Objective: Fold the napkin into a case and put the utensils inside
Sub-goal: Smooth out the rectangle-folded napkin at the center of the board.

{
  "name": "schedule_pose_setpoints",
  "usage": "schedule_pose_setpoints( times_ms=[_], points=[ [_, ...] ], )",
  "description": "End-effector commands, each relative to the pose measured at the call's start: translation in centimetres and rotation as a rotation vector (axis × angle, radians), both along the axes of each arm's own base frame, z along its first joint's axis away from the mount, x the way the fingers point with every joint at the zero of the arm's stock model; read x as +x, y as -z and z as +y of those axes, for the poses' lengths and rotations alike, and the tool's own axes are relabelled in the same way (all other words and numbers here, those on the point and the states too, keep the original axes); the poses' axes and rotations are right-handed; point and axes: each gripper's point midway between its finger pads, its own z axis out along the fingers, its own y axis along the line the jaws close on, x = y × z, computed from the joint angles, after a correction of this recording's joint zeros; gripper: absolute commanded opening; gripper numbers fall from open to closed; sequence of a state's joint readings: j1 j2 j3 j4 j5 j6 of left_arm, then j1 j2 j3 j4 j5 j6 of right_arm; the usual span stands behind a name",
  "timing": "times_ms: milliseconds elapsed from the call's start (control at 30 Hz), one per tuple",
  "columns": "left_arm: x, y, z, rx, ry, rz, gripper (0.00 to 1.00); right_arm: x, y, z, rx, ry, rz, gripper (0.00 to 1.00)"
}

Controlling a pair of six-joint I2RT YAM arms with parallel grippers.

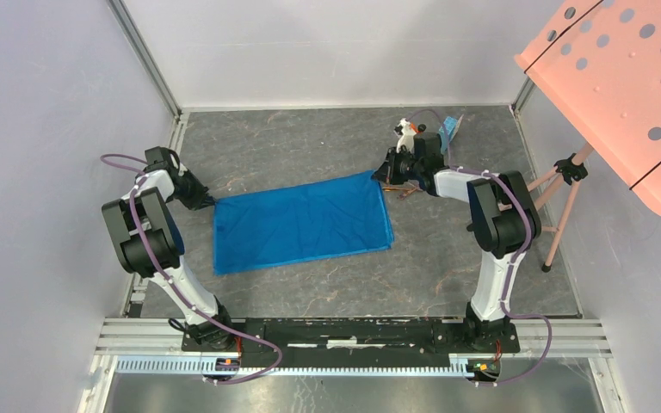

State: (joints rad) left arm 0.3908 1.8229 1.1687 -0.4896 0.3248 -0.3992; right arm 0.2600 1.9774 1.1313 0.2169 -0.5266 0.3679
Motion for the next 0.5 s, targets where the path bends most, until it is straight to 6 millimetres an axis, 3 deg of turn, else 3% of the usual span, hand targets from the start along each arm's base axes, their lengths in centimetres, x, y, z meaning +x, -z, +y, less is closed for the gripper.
schedule_pose_setpoints(
  times_ms=[0,167,267,333,467],
  points=[
    [0.9,-0.4,0.1,-0.017,-0.004,-0.04,0.12,1.2,-5.3,0.4,0.132,0.005,-0.089,0.0],
    [0.8,-0.4,0.3,-0.014,-0.006,-0.038,0.11,1.1,-7.1,0.7,0.248,0.02,-0.1,0.0],
    [0.9,-0.4,0.3,-0.016,-0.007,-0.039,0.1,2.2,-6.6,0.9,0.257,0.029,-0.116,0.05],
    [0.9,-0.5,0.1,-0.022,-0.002,-0.042,0.09,3.2,-5.5,1.1,0.266,0.034,-0.099,0.01],
    [0.9,-0.5,0.2,-0.022,-0.005,-0.041,0.08,4.7,-6.0,1.4,0.408,0.07,-0.096,0.0]
  ],
)
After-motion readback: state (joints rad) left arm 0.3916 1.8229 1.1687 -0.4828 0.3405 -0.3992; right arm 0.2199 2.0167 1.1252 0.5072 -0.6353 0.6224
